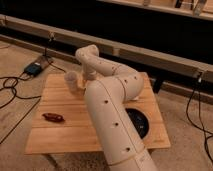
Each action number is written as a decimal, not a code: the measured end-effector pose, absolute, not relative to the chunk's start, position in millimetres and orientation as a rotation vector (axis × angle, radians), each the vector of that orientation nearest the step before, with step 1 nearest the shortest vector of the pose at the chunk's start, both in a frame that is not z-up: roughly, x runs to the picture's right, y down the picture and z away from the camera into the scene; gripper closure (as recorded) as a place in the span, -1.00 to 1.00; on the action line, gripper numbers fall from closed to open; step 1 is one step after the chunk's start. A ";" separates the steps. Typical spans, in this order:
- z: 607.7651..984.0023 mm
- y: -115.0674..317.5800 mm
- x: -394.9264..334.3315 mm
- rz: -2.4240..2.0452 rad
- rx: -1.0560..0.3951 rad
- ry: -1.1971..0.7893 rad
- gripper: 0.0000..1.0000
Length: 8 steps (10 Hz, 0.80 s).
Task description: Place the eraser in the ceramic cup
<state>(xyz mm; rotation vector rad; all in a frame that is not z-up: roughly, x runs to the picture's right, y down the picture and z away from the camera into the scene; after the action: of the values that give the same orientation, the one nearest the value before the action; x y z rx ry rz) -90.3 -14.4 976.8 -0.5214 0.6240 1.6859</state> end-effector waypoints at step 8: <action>1006.1 -2.4 -97.1 1.731 -0.489 0.709 -0.30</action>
<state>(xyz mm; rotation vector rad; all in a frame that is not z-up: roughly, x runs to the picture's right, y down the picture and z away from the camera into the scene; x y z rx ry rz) -97.1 -2.4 1006.1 -0.4891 0.7087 1.7305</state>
